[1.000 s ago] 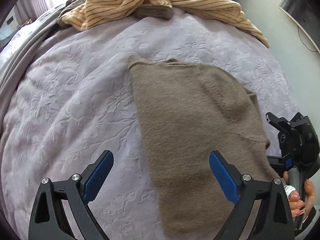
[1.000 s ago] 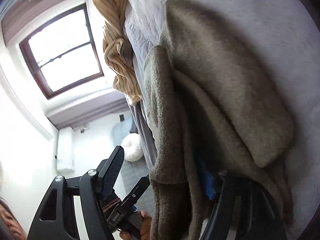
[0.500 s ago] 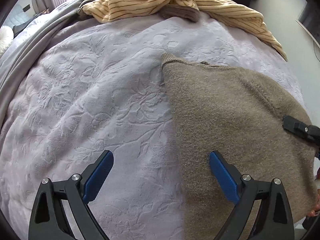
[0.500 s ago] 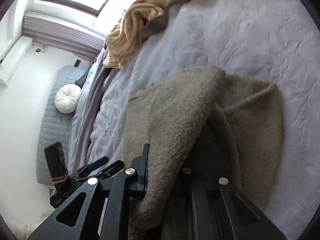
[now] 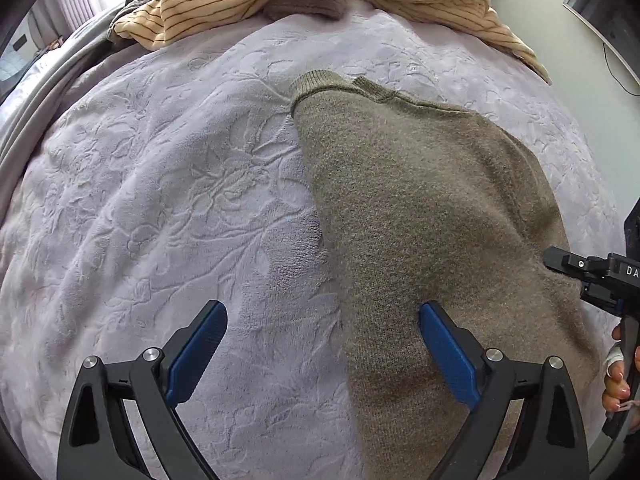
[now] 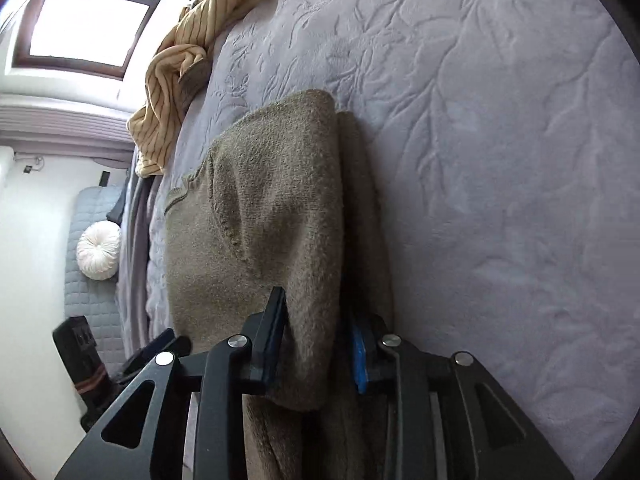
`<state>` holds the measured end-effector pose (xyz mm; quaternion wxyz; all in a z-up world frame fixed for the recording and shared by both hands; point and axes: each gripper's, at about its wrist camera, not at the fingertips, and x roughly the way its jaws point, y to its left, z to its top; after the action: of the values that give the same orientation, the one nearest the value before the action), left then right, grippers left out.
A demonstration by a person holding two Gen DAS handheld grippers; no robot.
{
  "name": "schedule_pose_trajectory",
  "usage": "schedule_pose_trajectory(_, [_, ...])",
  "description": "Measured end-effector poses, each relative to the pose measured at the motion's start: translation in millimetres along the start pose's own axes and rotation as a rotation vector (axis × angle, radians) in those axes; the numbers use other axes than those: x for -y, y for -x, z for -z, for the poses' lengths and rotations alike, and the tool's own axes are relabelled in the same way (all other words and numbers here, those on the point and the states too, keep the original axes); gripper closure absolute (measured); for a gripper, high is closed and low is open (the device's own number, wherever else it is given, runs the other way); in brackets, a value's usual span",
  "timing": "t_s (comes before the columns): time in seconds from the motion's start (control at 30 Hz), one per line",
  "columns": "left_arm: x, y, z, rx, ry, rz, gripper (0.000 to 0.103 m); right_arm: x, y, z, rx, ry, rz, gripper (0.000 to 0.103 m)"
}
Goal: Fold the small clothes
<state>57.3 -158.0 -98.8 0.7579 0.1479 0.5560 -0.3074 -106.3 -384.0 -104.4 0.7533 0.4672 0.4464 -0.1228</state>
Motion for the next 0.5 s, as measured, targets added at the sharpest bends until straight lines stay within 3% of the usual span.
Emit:
schedule_pose_trajectory(0.13, [-1,12,5,-0.003,-0.019,-0.026,0.006,-6,29,11,0.027,0.046,0.078,0.068])
schedule_pose_trajectory(0.27, [-1,20,11,-0.028,-0.009,0.009,0.006,-20,56,27,0.039,0.068,0.000,0.068])
schedule_pose_trajectory(0.4, [8,14,25,-0.079,0.016,0.036,0.006,-45,59,42,0.021,0.141,0.001,0.068])
schedule_pose_trajectory(0.47, [13,7,38,-0.106,0.003,0.005,0.006,-58,60,52,0.023,0.193,0.009,0.072])
schedule_pose_trajectory(0.5, [14,2,46,-0.125,-0.004,-0.004,0.006,-65,60,58,0.021,0.226,0.012,0.080])
